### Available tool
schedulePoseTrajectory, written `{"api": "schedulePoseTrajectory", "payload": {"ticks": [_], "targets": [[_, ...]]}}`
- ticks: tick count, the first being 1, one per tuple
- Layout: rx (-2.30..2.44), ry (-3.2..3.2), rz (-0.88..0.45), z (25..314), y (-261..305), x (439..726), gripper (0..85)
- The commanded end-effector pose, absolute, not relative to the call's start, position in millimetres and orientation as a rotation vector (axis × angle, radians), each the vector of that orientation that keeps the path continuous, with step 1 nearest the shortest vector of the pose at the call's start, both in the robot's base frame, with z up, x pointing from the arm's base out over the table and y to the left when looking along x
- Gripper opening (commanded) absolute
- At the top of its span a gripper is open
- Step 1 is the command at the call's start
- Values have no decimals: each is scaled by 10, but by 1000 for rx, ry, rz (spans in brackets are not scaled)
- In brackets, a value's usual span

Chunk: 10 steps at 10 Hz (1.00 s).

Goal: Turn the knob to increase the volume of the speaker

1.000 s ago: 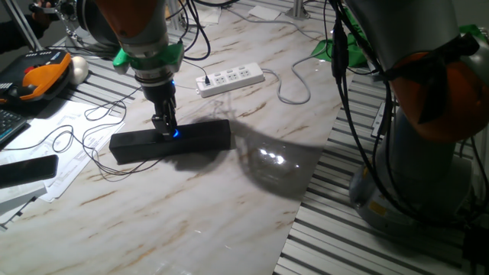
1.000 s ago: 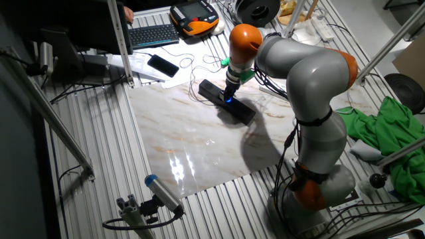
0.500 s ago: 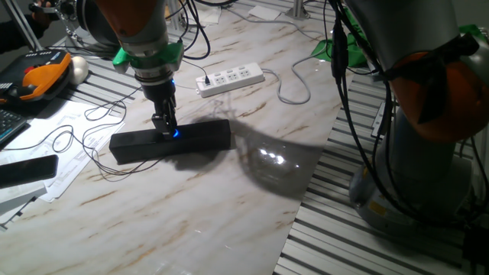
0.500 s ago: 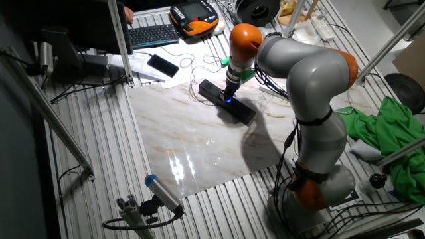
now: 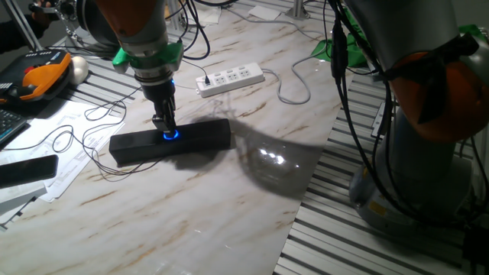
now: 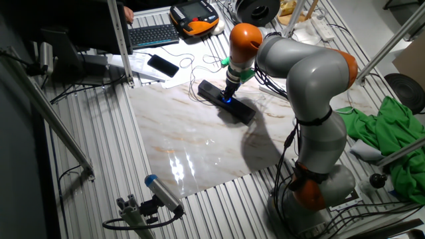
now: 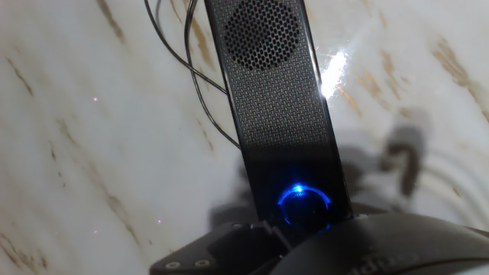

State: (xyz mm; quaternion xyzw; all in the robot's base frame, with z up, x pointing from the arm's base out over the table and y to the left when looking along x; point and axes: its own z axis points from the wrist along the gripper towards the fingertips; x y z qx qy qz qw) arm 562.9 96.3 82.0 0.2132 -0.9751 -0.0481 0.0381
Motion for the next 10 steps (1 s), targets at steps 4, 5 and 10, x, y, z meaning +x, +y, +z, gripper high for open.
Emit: {"api": "schedulePoseTrajectory", "payload": {"ticks": [4,5,10], "targets": [[652,-2992,-150,823,968,5630,340],[652,-2991,-155,824,969,5630,170],[555,-3026,-154,827,984,5628,170]]}}
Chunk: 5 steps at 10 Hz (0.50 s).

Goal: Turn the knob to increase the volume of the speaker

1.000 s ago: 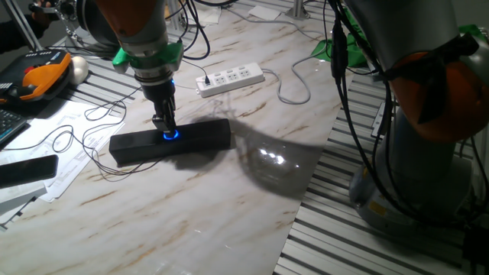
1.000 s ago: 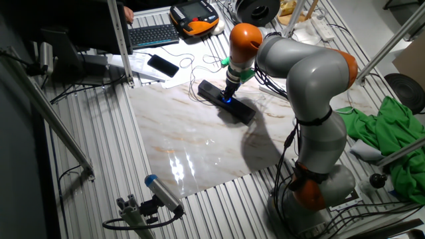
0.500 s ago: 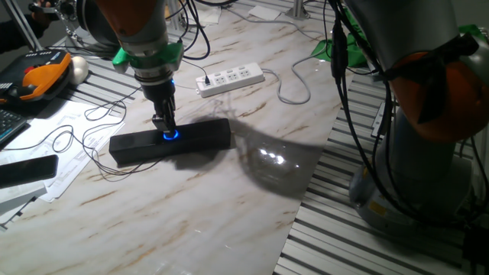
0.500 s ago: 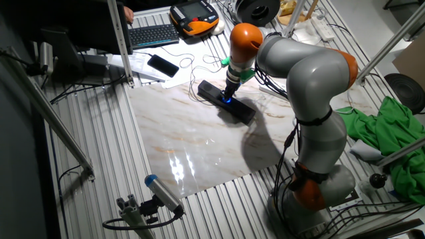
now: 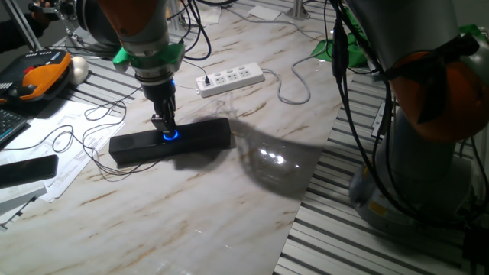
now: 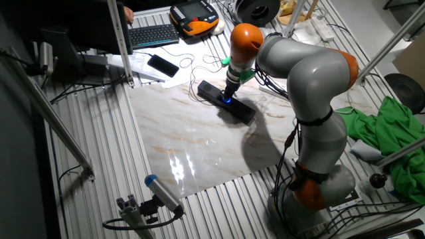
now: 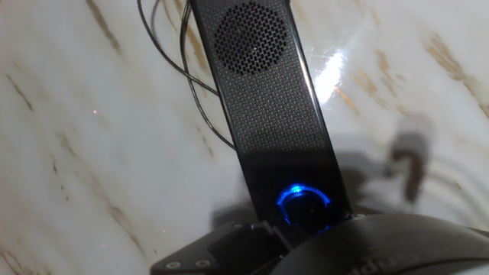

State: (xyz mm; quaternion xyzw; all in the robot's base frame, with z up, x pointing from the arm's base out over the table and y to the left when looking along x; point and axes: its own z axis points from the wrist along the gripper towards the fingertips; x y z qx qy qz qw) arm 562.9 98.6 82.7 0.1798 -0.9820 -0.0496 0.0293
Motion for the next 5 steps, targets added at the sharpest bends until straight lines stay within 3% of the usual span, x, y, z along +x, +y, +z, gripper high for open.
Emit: {"api": "schedulePoseTrajectory", "payload": {"ticks": [1,5], "targets": [[530,-3037,-146,829,986,5628,170],[421,-3068,-140,838,1002,5632,170]]}}
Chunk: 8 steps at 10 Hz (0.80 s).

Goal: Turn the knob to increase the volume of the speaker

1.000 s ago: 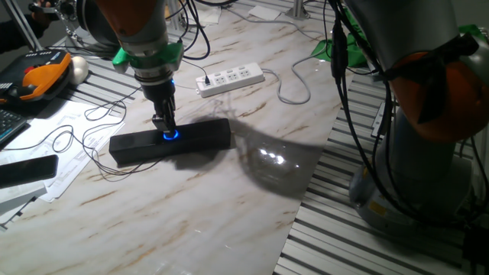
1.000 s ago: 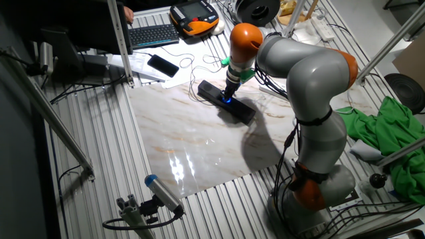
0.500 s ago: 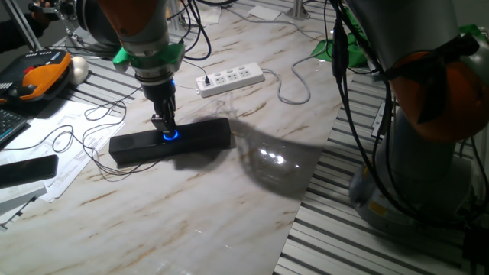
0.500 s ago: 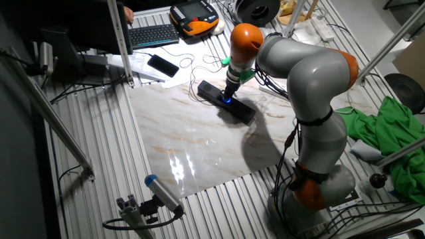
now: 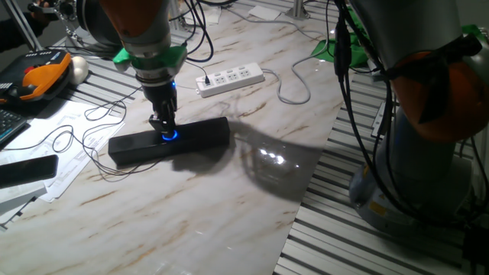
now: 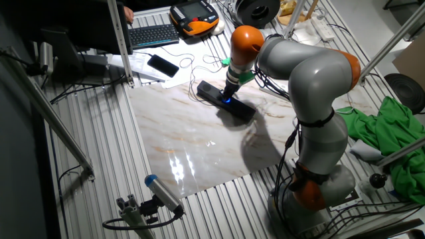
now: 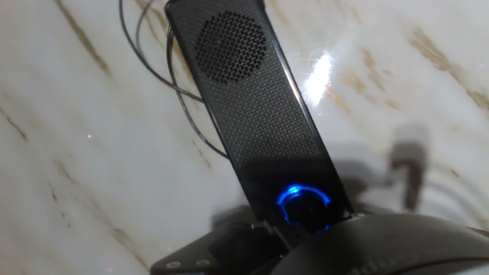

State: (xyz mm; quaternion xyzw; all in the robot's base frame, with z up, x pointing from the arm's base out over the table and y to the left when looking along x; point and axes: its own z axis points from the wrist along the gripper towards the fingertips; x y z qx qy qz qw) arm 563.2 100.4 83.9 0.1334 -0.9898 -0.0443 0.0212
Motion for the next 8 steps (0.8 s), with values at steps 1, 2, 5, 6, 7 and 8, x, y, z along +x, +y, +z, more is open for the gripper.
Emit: {"api": "schedulePoseTrajectory", "payload": {"ticks": [1,2,5,6,7,8], "targets": [[378,-3072,-130,843,1011,5634,170],[348,-3078,-122,845,1015,5635,170],[200,-3092,-104,857,1045,5637,170],[165,-3096,-98,856,1048,5635,170],[117,-3099,-97,853,1052,5631,170],[62,-3104,-96,851,1059,5627,170]]}}
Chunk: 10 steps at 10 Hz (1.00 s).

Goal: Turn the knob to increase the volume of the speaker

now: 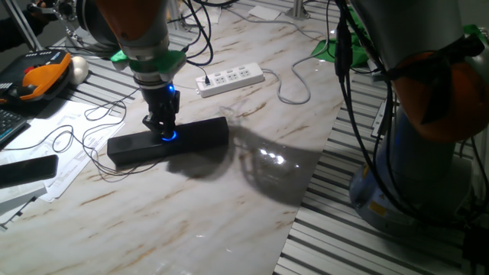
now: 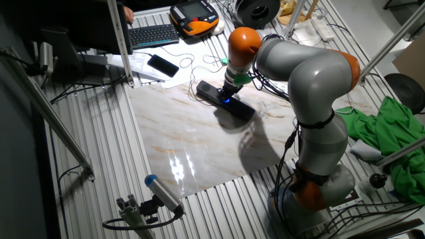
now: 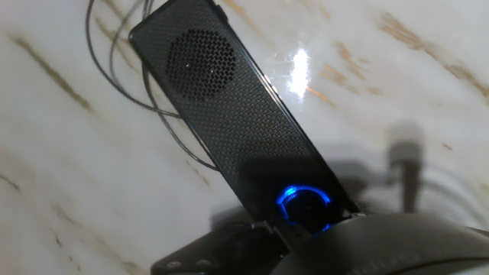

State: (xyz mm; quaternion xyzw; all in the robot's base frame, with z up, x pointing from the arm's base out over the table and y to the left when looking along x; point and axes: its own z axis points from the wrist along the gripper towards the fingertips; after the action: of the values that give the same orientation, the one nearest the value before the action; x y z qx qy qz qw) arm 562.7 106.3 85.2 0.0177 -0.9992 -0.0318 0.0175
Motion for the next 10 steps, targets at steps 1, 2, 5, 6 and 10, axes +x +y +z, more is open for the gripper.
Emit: {"api": "schedulePoseTrajectory", "payload": {"ticks": [1,2,5,6,10], "targets": [[3,-3105,-102,853,1074,5629,170],[-35,-3104,-106,856,1088,5630,170],[-130,-3103,-115,865,1148,5618,170],[-164,-3105,-117,867,1174,5611,170],[-237,-3111,-96,871,1230,5605,170]]}}
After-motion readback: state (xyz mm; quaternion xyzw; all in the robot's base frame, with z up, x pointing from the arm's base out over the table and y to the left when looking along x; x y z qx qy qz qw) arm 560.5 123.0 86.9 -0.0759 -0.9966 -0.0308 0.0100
